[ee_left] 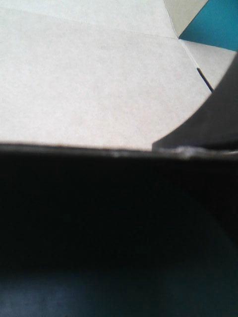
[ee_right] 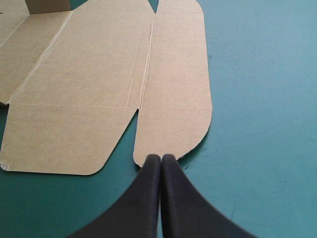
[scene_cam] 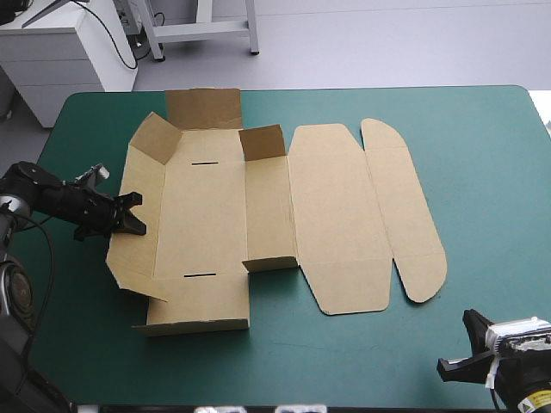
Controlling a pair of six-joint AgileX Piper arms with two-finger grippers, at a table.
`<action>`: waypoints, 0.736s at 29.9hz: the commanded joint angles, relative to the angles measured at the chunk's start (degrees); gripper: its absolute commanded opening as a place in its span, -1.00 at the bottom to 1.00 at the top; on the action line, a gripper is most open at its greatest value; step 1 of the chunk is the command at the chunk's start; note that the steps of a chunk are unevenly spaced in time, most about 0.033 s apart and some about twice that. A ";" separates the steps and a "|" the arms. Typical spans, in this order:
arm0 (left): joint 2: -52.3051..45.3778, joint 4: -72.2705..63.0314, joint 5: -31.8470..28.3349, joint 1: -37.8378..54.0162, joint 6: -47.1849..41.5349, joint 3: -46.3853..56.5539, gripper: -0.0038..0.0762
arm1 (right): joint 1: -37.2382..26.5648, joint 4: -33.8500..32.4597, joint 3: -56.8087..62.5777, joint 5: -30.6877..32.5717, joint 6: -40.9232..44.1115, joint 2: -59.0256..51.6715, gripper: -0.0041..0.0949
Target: Fold the box
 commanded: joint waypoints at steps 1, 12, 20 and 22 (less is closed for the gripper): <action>-2.91 0.48 5.47 -0.14 -0.04 -2.23 -0.92 | 0.09 -0.15 -1.58 -4.16 -0.23 0.75 -0.96; -4.02 30.44 5.10 -17.93 -0.03 -19.87 -0.92 | 0.09 -0.15 -1.58 -4.16 -0.23 0.75 -0.96; -4.02 45.91 2.27 -33.24 17.48 -30.88 -0.92 | 0.09 -0.15 -1.58 -4.16 -0.23 0.75 -0.96; -4.02 47.23 -2.04 -35.67 18.77 -31.28 -0.92 | 0.09 -0.15 -1.58 -4.16 -0.23 0.75 -0.96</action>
